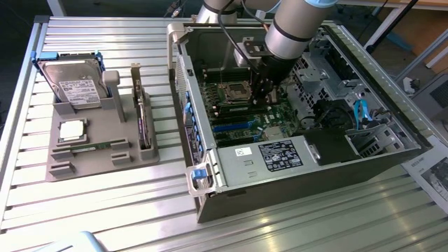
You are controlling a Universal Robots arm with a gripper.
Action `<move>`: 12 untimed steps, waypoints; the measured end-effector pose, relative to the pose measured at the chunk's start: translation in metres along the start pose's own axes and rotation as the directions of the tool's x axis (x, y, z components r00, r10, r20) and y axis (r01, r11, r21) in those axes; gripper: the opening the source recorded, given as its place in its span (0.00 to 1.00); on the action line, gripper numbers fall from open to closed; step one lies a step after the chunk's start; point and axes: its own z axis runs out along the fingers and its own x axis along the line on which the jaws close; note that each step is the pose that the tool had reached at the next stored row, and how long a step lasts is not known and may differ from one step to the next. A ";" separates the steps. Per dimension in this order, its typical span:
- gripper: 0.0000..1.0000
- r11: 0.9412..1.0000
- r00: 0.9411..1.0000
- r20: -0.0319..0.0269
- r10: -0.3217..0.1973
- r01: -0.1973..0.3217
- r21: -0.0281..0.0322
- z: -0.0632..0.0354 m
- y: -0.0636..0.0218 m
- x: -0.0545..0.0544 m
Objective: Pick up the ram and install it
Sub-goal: 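Insert the ram into the slot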
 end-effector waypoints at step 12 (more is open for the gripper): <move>0.12 1.000 1.000 -0.002 0.000 0.000 -0.001 -0.0015 -0.0009 0.000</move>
